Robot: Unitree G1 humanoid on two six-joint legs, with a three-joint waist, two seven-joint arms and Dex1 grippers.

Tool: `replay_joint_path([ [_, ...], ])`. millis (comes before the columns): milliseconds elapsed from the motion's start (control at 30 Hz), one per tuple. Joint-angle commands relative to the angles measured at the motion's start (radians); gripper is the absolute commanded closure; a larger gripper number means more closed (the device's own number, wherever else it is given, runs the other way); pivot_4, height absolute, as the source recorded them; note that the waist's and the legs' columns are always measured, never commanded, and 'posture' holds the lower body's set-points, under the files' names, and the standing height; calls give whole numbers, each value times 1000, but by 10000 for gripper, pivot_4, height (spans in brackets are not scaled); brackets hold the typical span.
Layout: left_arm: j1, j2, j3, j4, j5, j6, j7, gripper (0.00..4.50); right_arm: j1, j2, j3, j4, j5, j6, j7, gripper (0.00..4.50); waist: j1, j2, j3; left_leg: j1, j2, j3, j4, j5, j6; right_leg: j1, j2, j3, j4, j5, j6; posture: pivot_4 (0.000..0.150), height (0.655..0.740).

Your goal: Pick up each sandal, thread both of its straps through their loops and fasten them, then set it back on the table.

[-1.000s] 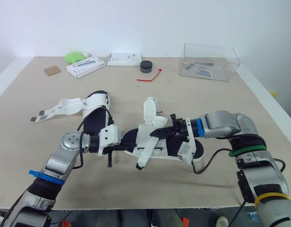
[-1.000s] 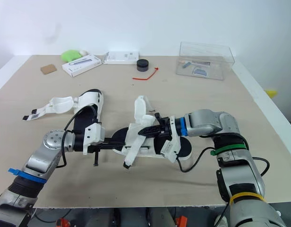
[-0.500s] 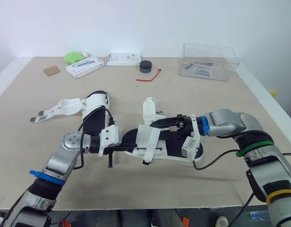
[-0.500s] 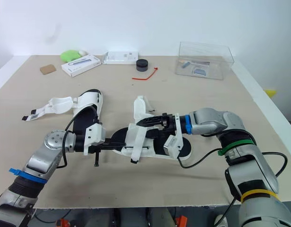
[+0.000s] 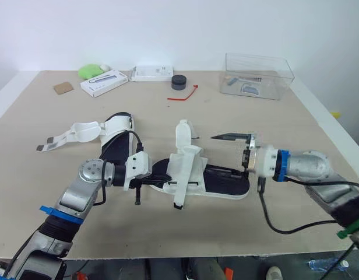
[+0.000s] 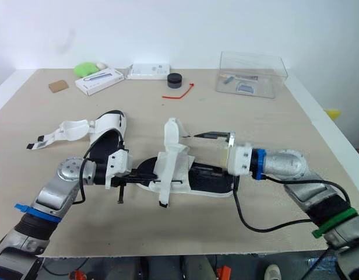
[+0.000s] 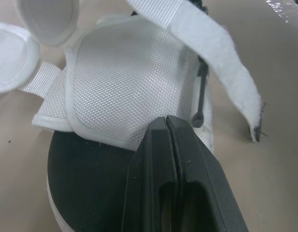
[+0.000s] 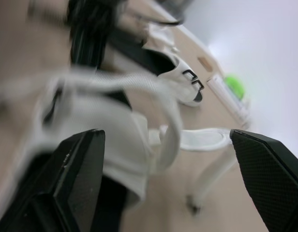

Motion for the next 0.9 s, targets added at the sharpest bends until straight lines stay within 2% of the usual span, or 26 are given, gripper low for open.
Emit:
replay_joint_path([
  [33, -11, 7, 20, 24, -5, 1, -2, 45000, 26, -96, -109, -346, 480, 465, -42, 674, 2, 0, 0, 0, 1, -1, 0, 0, 0, 0, 1, -2, 0, 0, 0, 1500, 7400],
  [133, -20, 13, 25, 52, 1, -11, -4, 45000, 54, -105, -171, -454, 658, 706, -74, 674, 4, -1, 0, 0, 2, -4, 0, 1, 0, 1, 2, -5, 0, -4, 3, 1500, 7400],
  [233, -35, 23, 39, 87, 0, -25, -12, 45000, 72, -113, -200, -479, 721, 886, -89, 674, 4, -1, 0, 0, 2, -4, 0, 2, 0, 1, 2, -5, 0, -4, 3, 1500, 7400],
  [367, -59, 33, 57, 128, -4, -38, -19, 45000, 92, -73, -194, -496, 653, 1043, -79, 674, 3, -1, 0, -1, 1, -2, 1, 2, 0, 0, 1, -4, -1, -3, 5, 1500, 7400],
  [433, -69, 35, 62, 143, -1, -45, -24, 45000, 84, -42, -185, -483, 671, 1143, -103, 674, 3, -1, 0, -2, 1, -2, 1, 2, 0, 0, 2, -4, -1, -3, 5, 1500, 7400],
  [633, -77, 33, 61, 152, 0, -52, -29, 45000, 82, 80, -158, -450, 517, 1264, -101, 674, 3, -1, 0, -4, 1, -3, 1, 2, 0, -1, 3, -5, -1, -3, 5, 1500, 7400],
  [767, -62, 28, 54, 108, -14, -32, -32, 45000, 62, 219, -133, -332, 338, 1247, -156, 674, 1, -5, -3, -3, 1, -3, 1, 2, 0, -1, 4, -4, -1, -3, 5, 1500, 7400],
  [900, -56, 25, 55, 92, -16, -19, -29, 45000, 52, 259, -157, -306, 249, 1253, -87, 674, 3, -5, -3, -4, 0, -3, 2, 2, 1, -1, 4, -5, 0, -3, 6, 1500, 7400],
])
